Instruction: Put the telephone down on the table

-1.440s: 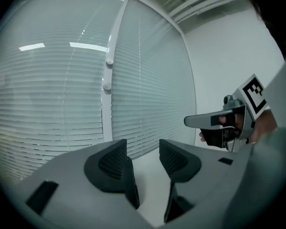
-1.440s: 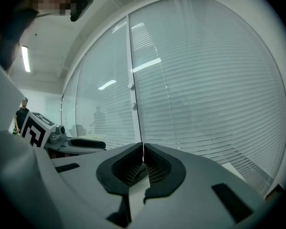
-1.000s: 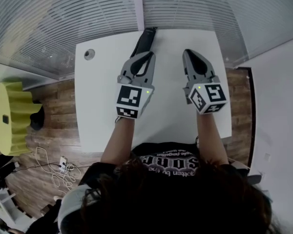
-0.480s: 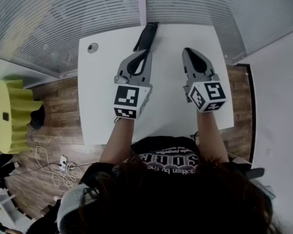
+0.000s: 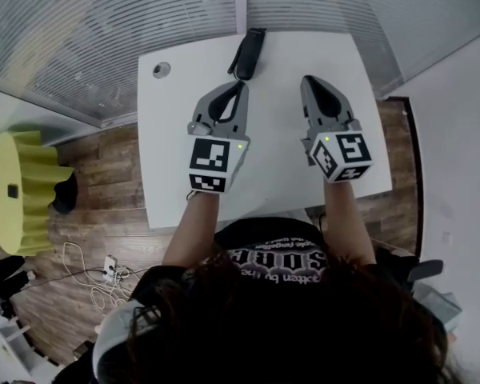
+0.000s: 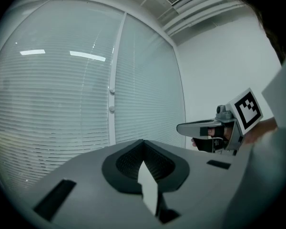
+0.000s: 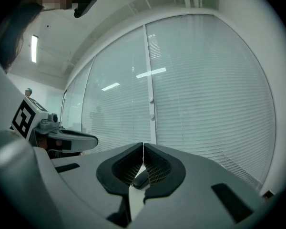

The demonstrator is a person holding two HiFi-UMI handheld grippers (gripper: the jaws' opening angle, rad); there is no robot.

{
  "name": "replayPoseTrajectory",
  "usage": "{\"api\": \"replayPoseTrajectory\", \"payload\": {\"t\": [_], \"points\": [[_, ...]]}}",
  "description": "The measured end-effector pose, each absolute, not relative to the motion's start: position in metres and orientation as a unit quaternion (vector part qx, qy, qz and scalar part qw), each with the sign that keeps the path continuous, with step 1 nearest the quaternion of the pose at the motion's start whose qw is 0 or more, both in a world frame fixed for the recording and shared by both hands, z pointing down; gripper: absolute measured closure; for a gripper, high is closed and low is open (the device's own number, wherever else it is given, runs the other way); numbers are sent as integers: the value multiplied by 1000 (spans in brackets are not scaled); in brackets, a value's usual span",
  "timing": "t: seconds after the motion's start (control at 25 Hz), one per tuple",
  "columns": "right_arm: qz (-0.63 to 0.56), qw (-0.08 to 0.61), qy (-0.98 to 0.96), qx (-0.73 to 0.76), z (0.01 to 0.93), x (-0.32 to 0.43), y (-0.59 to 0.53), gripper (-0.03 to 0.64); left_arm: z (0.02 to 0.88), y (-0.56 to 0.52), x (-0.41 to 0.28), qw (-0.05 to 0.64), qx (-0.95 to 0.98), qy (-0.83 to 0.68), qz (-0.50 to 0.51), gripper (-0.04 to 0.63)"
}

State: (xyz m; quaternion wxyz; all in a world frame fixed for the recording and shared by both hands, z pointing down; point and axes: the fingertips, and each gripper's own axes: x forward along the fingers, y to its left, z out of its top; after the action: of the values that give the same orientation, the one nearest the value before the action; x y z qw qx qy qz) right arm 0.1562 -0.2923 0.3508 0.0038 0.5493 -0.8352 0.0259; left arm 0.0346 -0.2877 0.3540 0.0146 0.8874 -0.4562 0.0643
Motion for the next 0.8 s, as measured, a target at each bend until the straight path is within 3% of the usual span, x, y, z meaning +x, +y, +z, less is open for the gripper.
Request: {"api": "replayPoseTrajectory", "payload": {"t": [0.8], "points": [[-1,3,-818,575,337,138,-231,589,342,-241,11,7,900,-433,51,592]]}}
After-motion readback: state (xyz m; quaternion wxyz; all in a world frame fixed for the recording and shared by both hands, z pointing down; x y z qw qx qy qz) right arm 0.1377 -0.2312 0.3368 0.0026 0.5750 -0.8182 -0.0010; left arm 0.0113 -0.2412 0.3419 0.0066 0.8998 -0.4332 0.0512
